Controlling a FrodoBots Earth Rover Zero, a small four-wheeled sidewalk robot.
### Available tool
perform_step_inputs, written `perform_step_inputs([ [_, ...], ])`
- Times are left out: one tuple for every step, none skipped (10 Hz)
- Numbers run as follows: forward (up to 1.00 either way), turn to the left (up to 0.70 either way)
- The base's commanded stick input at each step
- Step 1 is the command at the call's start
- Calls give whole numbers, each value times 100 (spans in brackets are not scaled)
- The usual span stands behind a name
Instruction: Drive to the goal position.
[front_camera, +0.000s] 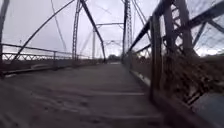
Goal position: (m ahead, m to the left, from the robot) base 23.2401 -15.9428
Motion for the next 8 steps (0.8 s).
perform_step_inputs([
  [100, 0],
  [100, 0],
  [100, 0],
  [100, 0],
  [100, 0],
  [100, 0],
  [100, 0],
  [100, 0],
])
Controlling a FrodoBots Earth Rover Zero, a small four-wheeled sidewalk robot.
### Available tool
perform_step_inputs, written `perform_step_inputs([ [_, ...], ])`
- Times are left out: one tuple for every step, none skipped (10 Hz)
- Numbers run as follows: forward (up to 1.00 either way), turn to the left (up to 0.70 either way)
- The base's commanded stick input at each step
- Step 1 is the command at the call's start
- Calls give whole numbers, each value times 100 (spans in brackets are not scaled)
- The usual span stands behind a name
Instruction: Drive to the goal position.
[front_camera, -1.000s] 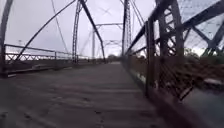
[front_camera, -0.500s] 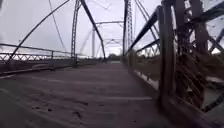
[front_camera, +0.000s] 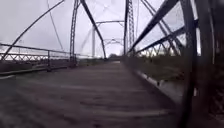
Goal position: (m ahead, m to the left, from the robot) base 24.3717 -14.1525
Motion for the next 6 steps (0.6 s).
perform_step_inputs([
  [100, 0],
  [100, 0],
  [100, 0],
  [100, 0],
  [100, 0],
  [100, 0],
])
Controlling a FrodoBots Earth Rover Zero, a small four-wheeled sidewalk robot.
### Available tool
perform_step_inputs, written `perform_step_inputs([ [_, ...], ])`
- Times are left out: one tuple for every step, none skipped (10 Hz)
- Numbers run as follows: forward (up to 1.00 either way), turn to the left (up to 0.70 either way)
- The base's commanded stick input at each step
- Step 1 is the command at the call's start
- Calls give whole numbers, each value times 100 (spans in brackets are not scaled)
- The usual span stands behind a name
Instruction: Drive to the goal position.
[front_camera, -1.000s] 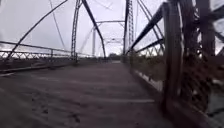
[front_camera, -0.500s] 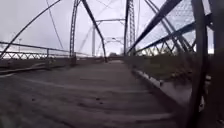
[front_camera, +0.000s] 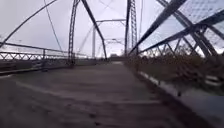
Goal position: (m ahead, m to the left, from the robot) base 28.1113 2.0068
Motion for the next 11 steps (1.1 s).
perform_step_inputs([
  [100, 0],
  [100, 0],
  [100, 0],
  [100, 0],
  [100, 0],
  [100, 0],
  [100, 0],
  [100, 0],
  [100, 0],
  [100, 0],
  [100, 0],
])
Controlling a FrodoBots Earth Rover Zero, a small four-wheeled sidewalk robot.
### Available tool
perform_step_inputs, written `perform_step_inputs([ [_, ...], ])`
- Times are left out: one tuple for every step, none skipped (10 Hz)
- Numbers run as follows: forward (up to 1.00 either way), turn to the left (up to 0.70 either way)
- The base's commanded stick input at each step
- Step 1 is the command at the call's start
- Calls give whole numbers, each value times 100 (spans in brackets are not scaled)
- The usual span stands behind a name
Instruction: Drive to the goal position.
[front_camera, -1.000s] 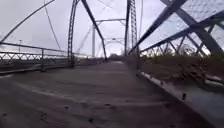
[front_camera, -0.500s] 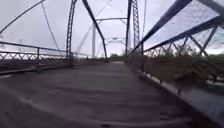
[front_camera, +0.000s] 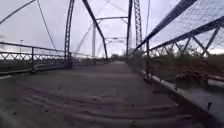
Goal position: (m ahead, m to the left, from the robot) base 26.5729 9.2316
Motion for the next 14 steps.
perform_step_inputs([
  [100, 0],
  [100, 0],
  [100, 0],
  [100, 0],
  [100, 0],
  [100, 0],
  [100, 0],
  [100, 0],
  [100, 0],
  [100, 0],
  [100, 0],
  [100, -3],
  [100, -16],
  [100, -25],
])
